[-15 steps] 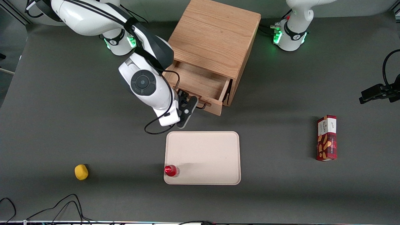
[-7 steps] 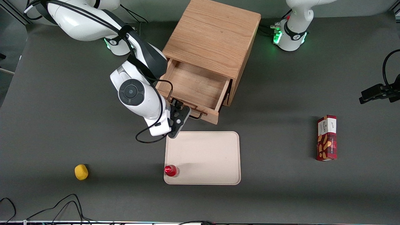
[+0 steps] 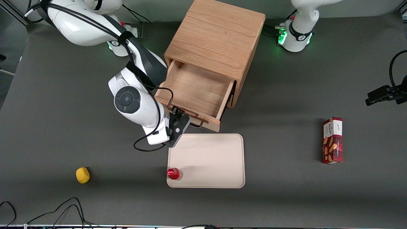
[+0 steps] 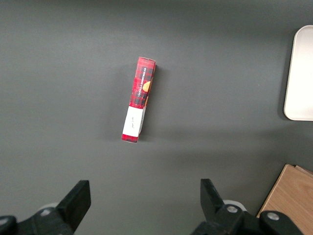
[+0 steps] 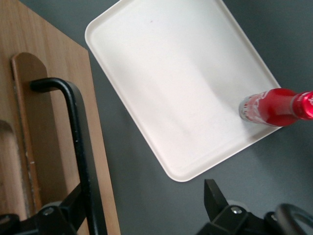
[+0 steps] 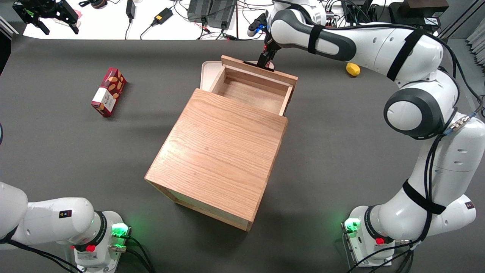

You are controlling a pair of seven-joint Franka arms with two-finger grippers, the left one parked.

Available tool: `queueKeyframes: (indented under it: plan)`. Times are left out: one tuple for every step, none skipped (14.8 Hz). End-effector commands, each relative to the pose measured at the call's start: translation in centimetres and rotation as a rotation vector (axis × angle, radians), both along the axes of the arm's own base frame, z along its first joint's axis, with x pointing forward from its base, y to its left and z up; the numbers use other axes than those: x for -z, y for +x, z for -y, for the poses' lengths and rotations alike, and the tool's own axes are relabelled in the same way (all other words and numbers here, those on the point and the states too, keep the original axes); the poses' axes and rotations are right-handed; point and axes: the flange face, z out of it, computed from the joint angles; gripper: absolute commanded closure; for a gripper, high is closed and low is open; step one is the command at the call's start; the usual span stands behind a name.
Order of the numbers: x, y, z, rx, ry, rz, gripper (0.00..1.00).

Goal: Open upper drawer

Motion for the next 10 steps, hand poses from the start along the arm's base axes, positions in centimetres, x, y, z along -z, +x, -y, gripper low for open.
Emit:
queueKeyframes:
  plan:
    - [0.0, 1.7, 0.9, 0.003, 0.008, 0.036, 0.00]
    - [0.0, 1.8, 0.9, 0.006, 0.013, 0.044, 0.00]
    - [-0.2, 1.9, 0.9, 0.008, 0.018, 0.051, 0.00]
    - [-0.6, 2.3, 1.2, 0.016, 0.023, 0.060, 0.00]
    - [-0.3, 2.6, 1.5, 0.021, 0.025, 0.059, 0.00]
    - [-0.3, 2.8, 1.6, 0.025, 0.027, 0.061, 0.00]
    - [-0.5, 3.2, 1.9, 0.033, 0.035, 0.074, 0.00]
    - [-0.5, 3.4, 2.1, 0.038, 0.034, 0.082, 0.00]
    - [-0.5, 3.5, 2.2, 0.040, 0.034, 0.082, 0.00]
    - [-0.5, 3.5, 2.2, 0.041, 0.035, 0.083, 0.00]
